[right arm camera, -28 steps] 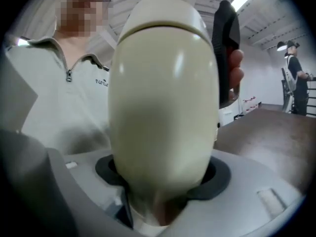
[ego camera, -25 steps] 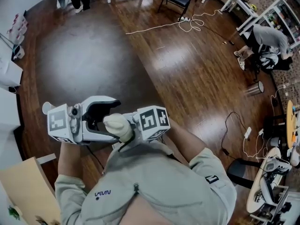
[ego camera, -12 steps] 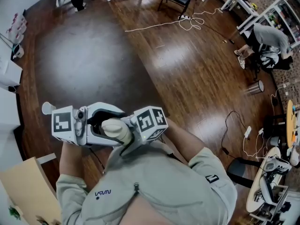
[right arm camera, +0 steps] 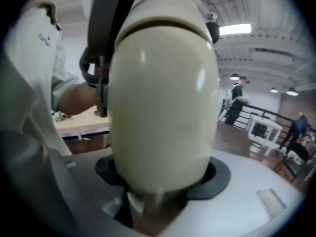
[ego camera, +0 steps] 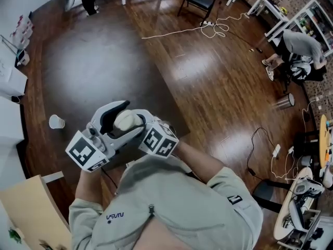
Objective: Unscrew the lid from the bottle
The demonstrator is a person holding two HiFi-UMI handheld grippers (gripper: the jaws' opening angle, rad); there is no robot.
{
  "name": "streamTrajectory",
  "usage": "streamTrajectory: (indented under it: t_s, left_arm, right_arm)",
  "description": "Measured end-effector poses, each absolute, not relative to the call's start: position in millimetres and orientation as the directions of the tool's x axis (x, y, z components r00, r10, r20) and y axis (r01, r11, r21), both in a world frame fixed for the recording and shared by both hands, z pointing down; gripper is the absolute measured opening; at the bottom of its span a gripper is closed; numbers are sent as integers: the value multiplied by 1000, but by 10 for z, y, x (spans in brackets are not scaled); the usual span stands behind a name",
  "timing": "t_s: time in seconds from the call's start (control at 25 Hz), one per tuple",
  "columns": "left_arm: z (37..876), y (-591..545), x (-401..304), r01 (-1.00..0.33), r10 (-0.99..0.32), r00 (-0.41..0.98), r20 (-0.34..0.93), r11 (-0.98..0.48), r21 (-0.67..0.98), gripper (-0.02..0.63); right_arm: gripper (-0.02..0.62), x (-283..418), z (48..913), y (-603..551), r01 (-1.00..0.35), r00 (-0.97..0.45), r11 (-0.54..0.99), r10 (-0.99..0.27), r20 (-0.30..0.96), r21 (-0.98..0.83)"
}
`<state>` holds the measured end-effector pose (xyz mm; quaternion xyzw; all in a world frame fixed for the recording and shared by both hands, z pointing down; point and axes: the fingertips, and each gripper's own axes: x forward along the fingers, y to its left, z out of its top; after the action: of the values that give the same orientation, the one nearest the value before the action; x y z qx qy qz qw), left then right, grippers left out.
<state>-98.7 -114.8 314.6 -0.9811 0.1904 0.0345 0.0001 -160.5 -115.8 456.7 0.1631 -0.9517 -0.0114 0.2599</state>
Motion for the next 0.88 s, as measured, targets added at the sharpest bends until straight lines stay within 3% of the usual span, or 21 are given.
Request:
streamTrajectory:
  t_s: [0.16, 0.36, 0.68, 0.88]
  left_arm:
    - [3216, -1289, -1008, -567, -569, 817, -95, -822, 47, 296]
    - [3281, -1313, -1058, -661, -670, 736, -98, -742, 106, 295]
    - [3262, -1286, -1054, -651, -659, 747, -92, -752, 99, 295]
    - [3173, -1196, -964, -523, -535, 838, -108, -844, 115, 306]
  right_arm:
    - [298, -1510, 4623, -1388, -485, -721, 854, -513, 466, 189]
    - [298, -1466, 4683, -1452, -555, -664, 795, -601, 445, 245]
    - [298, -1479, 4664, -1422, -546, -674, 802, -592, 442, 240]
    - [298, -1505, 4617, -1291, -466, -747, 868, -489, 450, 170]
